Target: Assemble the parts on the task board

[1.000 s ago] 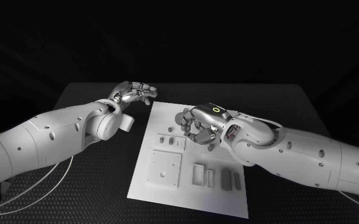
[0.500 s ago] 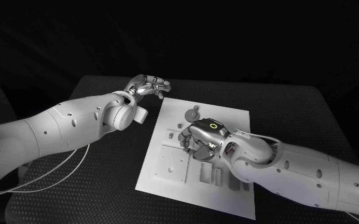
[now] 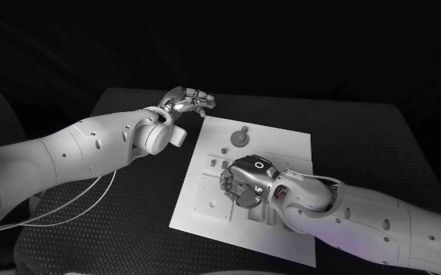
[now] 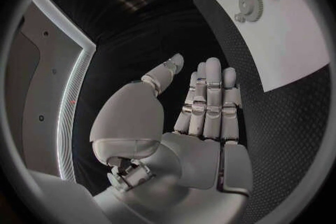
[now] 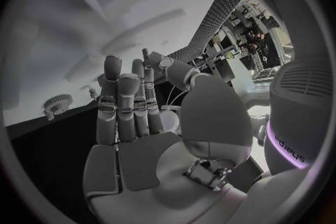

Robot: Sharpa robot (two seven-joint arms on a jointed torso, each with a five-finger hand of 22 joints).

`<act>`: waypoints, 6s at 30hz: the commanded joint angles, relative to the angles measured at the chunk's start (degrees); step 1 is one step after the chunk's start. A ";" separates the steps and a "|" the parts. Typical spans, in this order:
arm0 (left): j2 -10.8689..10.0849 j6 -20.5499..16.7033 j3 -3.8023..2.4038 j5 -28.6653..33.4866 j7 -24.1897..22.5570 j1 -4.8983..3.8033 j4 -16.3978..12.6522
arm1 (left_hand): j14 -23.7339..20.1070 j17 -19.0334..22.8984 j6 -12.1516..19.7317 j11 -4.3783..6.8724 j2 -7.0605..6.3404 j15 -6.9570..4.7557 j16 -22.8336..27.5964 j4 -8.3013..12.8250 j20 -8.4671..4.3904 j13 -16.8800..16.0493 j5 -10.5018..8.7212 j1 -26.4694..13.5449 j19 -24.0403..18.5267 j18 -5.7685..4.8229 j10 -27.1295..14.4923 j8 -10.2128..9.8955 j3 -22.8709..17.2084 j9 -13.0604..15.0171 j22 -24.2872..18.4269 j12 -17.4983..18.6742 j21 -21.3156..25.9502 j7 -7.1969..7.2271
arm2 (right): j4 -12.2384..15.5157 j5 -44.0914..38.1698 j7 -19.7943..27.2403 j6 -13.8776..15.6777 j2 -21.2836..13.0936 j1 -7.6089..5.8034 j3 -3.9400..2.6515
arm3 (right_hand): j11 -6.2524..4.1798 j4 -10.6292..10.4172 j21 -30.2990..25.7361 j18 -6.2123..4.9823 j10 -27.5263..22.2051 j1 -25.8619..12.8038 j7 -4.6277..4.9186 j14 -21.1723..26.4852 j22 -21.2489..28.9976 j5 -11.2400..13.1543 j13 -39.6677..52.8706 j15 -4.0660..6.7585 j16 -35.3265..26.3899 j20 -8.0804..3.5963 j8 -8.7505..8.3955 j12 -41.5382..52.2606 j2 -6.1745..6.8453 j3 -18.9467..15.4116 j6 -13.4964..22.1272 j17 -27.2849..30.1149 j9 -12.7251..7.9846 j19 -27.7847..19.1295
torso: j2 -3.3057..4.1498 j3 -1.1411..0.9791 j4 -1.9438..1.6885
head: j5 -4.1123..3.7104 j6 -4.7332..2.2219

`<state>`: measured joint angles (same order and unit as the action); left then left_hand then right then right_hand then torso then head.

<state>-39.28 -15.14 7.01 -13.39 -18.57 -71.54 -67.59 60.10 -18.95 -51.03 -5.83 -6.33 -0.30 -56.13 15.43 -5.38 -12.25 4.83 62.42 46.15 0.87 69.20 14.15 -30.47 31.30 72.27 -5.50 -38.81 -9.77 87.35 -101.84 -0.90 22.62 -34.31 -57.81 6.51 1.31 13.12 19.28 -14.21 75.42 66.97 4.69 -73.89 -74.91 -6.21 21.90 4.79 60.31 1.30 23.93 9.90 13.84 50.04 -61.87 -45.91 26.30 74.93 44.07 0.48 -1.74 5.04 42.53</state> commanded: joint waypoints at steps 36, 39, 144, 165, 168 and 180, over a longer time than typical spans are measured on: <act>-0.08 0.67 -0.06 0.35 -0.31 -0.09 -0.50 | 0.41 -0.20 0.58 -0.21 0.08 0.17 0.49 -0.30 -0.41 0.11 0.01 -0.72 0.53 0.88 -0.60 -0.25 0.24 -0.03 0.08 0.28 0.46 0.05 | -1.68 -5.02 -1.02 -1.89 1.04 0.18 -0.02 | 0.19 0.25 -0.29 -0.79 0.43 -0.11 0.10 0.15 -0.64 -0.16 0.24 0.05 0.41 -0.09 -0.12 -0.09 -0.51 -0.29 -0.36 0.16 0.13 0.38 | -0.01 0.01 0.07 | 0.45 0.85; -0.10 0.69 -0.06 0.35 -0.28 -0.09 -0.52 | 0.41 -0.20 0.59 -0.21 0.08 0.17 0.49 -0.30 -0.41 0.11 0.01 -0.72 0.53 0.88 -0.60 -0.25 0.25 -0.03 0.08 0.28 0.47 0.05 | -1.79 -5.07 -1.06 -2.32 1.11 0.18 -0.02 | 0.19 0.25 -0.29 -0.79 0.43 -0.11 0.10 0.15 -0.64 -0.15 0.24 0.05 0.41 -0.09 -0.12 -0.09 -0.51 -0.29 -0.36 0.17 0.13 0.38 | -0.01 -0.01 0.07 | 0.45 0.87; -0.24 1.73 -0.03 0.35 -0.16 -0.11 0.94 | 0.32 -0.49 1.05 -0.34 0.15 0.29 0.77 -0.42 -0.31 0.19 -0.11 -0.67 0.56 0.92 -0.96 -0.34 0.27 -0.04 0.23 0.39 0.75 -0.12 | 3.87 0.29 -1.52 -8.42 -15.12 -4.30 -1.80 | 3.35 -2.60 -2.68 -0.79 -9.15 0.13 2.96 8.75 -1.43 3.44 -5.64 -3.19 7.28 2.73 -2.04 4.94 2.26 -5.84 8.53 8.19 -1.90 -6.17 | -0.06 0.03 0.07 | -2.97 -0.28; -0.40 1.63 -0.03 0.35 -0.09 -0.12 0.89 | 0.32 -0.54 1.09 -0.35 0.18 0.30 0.81 -0.44 -0.29 0.19 -0.12 -0.69 0.56 0.92 -1.00 -0.33 0.30 -0.03 0.26 0.39 0.79 -0.13 | 3.77 -1.87 -2.47 -7.47 -14.32 -4.16 -1.75 | 1.86 -3.32 -0.95 -0.79 -6.40 -0.25 1.93 7.67 -1.40 3.43 -4.79 -1.72 8.48 1.95 -0.57 7.62 -0.04 -4.51 4.89 8.90 -1.56 -4.98 | -0.05 -0.03 0.09 | -2.97 0.10; -0.42 1.60 -0.03 0.35 -0.09 -0.12 0.88 | 0.32 -0.55 1.09 -0.35 0.18 0.30 0.81 -0.44 -0.29 0.20 -0.12 -0.68 0.57 0.93 -1.00 -0.33 0.30 -0.03 0.27 0.39 0.80 -0.13 | 3.81 -2.72 -3.01 -6.63 -14.23 -4.15 -1.75 | 1.20 -2.96 -0.35 -0.79 -5.15 0.89 1.32 7.10 -1.42 3.43 -4.42 -1.07 9.22 1.54 0.17 8.49 -1.57 -2.99 3.41 8.66 -1.24 -4.13 | -0.05 -0.03 0.08 | -2.95 0.13; -0.45 1.42 -0.03 0.35 -0.11 -0.12 0.92 | 0.34 -0.58 1.12 -0.36 0.24 0.30 0.82 -0.49 -0.28 0.20 -0.11 -0.73 0.59 0.93 -1.02 -0.33 0.32 -0.03 0.29 0.39 0.81 -0.14 | 4.40 -2.10 -3.25 -6.18 -14.49 -4.15 -1.76 | 0.59 -2.30 0.50 -0.79 -4.32 0.79 0.98 6.87 -1.37 3.44 -3.70 -0.44 10.09 1.13 0.60 9.63 -2.42 -1.45 2.42 8.42 -0.80 -3.36 | -0.06 -0.03 0.08 | -2.94 0.30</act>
<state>-39.78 -14.21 7.03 -13.32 -18.17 -71.60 -66.58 60.30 -19.44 -50.34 -6.25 -6.34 -0.09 -55.69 15.15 -5.41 -12.14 4.83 61.97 46.59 0.87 68.54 14.15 -30.19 31.30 72.49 -5.32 -38.37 -9.91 91.45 -103.61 -4.17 15.86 -48.84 -62.02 4.75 1.83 10.61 19.50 -14.13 70.65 67.58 5.64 -67.03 -74.92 -2.83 18.06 3.92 70.07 2.52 24.23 19.33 12.17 48.32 -59.11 -37.41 24.95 71.24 44.01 0.44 -1.64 2.11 42.78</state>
